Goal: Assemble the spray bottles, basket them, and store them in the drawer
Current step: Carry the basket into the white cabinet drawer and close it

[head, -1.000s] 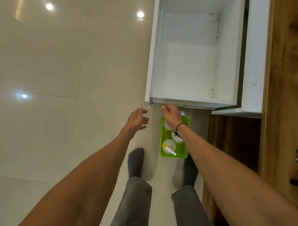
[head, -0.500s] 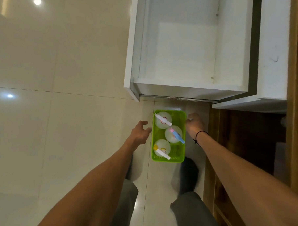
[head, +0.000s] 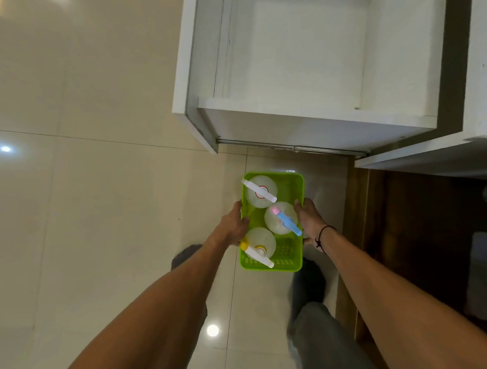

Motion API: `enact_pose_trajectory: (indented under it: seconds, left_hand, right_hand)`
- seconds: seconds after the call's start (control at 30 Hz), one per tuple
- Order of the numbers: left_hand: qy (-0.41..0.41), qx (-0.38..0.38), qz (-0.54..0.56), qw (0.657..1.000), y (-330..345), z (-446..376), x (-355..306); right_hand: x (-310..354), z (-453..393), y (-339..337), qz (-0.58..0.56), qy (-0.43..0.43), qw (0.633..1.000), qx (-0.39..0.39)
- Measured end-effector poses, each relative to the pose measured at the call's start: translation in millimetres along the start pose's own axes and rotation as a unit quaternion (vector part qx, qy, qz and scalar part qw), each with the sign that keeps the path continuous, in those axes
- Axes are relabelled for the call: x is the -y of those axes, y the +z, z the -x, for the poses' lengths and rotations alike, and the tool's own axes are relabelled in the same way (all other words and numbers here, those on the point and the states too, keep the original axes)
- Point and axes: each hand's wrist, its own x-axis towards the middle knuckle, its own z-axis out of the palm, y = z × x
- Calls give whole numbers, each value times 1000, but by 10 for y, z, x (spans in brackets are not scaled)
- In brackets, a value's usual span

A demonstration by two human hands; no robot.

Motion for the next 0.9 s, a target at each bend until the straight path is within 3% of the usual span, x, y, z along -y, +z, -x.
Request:
enact_pose_trajectory:
  seconds: [0.2,0.57,0.9]
  left_hand:
    - [-5,-5,23,1000,-130,573,-210]
    - [33,-18,-19,999,-857,2258,-1076]
    - [18,-6,64,998,-1493,3563,-2010]
  right_hand:
    - [136,597,-158,-31,-19,999,-17]
    - [885,2489,-619,-63,-31,998,2]
    - [1686,3692,-1165,-51,-107,993,5]
